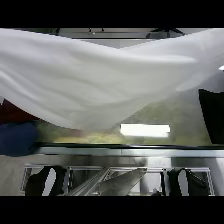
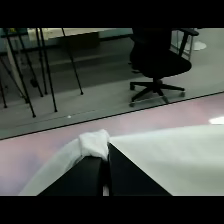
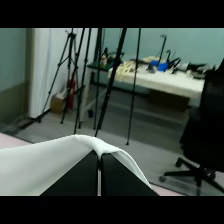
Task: Fold the shirts.
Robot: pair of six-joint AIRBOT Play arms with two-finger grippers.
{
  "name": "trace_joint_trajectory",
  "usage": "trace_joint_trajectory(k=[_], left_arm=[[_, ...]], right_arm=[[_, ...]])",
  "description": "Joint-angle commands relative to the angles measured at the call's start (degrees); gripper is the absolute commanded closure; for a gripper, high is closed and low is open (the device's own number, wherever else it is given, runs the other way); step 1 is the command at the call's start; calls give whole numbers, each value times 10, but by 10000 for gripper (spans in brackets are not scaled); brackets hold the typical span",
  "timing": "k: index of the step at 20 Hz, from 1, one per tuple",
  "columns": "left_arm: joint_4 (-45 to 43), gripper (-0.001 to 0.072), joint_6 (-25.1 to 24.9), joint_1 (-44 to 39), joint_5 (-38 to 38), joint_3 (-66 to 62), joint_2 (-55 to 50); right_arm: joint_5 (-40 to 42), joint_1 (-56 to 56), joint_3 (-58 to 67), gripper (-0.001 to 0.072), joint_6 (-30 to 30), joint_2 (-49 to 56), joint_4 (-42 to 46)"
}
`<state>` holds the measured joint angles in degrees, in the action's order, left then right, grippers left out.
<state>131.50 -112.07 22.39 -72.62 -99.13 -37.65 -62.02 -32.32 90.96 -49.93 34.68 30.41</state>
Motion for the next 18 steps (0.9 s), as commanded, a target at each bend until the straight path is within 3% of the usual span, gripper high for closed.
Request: trace_joint_trajectory(k=[1, 4, 7, 12, 16, 17, 18], left_arm=[[-4, 694, -1, 11, -50, -12, -8], [6, 694, -16, -77, -69, 71, -65], [-1, 695, -52, -181, -15, 170, -149], [-1, 694, -101, -263, 201, 288, -326], [0, 671, -109, -274, 251, 286, -453], [1, 300, -108, -271, 233, 271, -475], [1, 7, -97, -265, 206, 252, -490]], right_arm=[[-4, 0, 56, 693, -11, 10, 34], [-92, 2, 47, 693, -11, 85, -18], [-115, 57, -9, 692, -1, 181, -26], [-37, 155, -109, 693, 1, 383, 87], [3, 167, -114, 692, -16, 541, 85], [11, 167, -114, 692, -16, 564, 85], [18, 166, -114, 691, -16, 582, 87]])
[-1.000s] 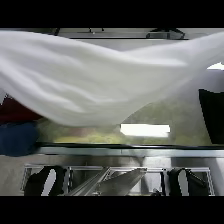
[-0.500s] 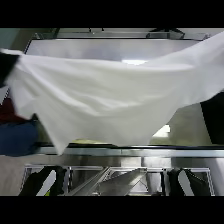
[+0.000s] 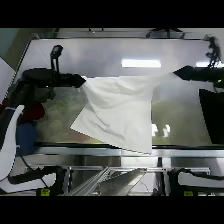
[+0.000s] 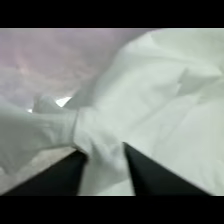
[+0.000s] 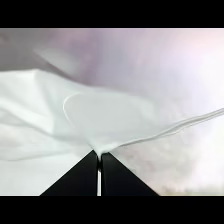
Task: Fold the shirts.
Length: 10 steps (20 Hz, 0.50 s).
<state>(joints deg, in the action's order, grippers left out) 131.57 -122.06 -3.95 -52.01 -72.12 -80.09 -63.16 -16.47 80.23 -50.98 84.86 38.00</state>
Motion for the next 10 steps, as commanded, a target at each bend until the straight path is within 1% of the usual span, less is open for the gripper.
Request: trace_joint_trajectory(k=[1, 2, 3, 4, 6, 7, 8, 9, 10], left_arm=[[0, 11, 21, 7, -36, -38, -76], [0, 11, 31, 17, -79, -60, -82], [0, 11, 43, 26, -123, -78, -82], [0, 12, 66, 37, -165, -93, -80], [-1, 13, 102, 54, -243, -97, -63], [-1, 12, 116, 61, -273, -80, -48], [-1, 12, 126, 66, -286, -47, -26], [-2, 12, 132, 70, -291, -2, 0], [-2, 13, 138, 73, -287, 47, 27]], right_arm=[[33, 6, -6, 681, -5, 90, 15], [34, 3, -6, 638, -5, 94, 24], [34, -1, -6, 491, -5, 93, 29], [31, -8, -4, 416, -5, 92, 38], [23, -28, -2, 408, -5, 84, 61], [23, -38, -2, 408, -6, 80, 64], [22, -48, -2, 405, -5, 79, 66], [22, -57, -2, 316, -5, 79, 70], [23, -60, -2, 207, -5, 80, 71]])
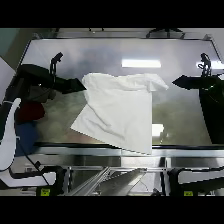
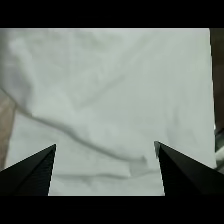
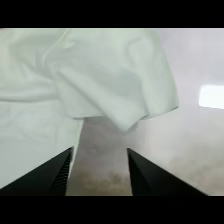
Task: Fold the shirts.
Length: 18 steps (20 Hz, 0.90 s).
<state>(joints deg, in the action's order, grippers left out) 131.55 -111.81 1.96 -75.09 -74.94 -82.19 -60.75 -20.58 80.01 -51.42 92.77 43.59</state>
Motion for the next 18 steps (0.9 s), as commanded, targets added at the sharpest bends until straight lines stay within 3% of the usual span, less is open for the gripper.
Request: trace_joint_trajectory(k=[1, 7, 14, 18], left_arm=[[-3, 12, 50, 19, -45, 132, 76], [-29, 12, 80, 23, 104, 387, 184], [-30, 13, 81, 98, 142, 437, 172], [-29, 13, 71, 99, 165, 437, 128]], right_arm=[[2, -21, 1, 208, -1, 3, 14], [5, 13, 39, 209, -7, 73, 14], [11, 99, 90, 210, -7, 150, 14], [25, 117, 97, 213, -7, 162, 12]])
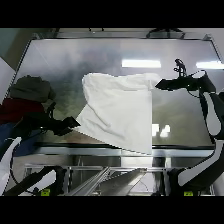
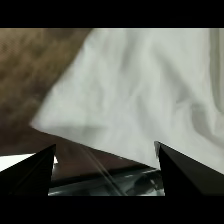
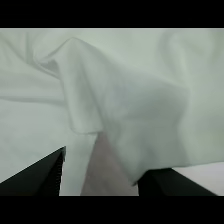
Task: Fold the shirts.
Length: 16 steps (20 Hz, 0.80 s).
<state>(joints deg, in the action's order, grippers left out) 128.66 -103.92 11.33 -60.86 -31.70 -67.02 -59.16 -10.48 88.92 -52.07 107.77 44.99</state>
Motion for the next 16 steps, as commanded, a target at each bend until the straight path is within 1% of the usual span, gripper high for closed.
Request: trace_joint_trajectory(k=[1, 2, 4, 5, 7, 8, 9, 10, 11, 12, 14, 16], left_arm=[[1, 13, -12, -2, 35, 4, -35], [0, 13, -12, -13, 45, -4, -49], [1, 13, -12, -39, 57, -33, -76], [1, 51, -12, -54, 61, -52, -89], [-1, 437, -13, -87, 65, -94, -115], [-2, 650, -15, -102, 65, -115, -127], [-2, 692, -22, -115, 64, -137, -139], [-2, 693, -22, -123, 62, -156, -149], [-3, 693, -22, -129, 56, -176, -157], [-6, 693, -22, -130, 47, -197, -164], [-45, 694, -17, -129, 40, -237, -168], [-102, 694, 10, -119, 39, -283, -168]], right_arm=[[8, 16, 8, 263, -1, 12, -2], [8, 16, 8, 338, -1, 12, -2], [6, 15, 8, 348, -5, 12, -1], [6, 15, 8, 349, -6, 12, -2], [6, 15, 8, 353, -19, 12, -1], [5, 15, 8, 496, -20, 12, -2], [2, 14, 8, 615, -20, 12, -2], [1, 14, 8, 625, -20, 12, -2], [-4, 11, 8, 673, -20, 11, -2], [-14, 6, 10, 691, -20, 9, -2], [-33, -5, 10, 692, -22, 0, -1], [-83, -16, 10, 693, -29, -11, 1]])
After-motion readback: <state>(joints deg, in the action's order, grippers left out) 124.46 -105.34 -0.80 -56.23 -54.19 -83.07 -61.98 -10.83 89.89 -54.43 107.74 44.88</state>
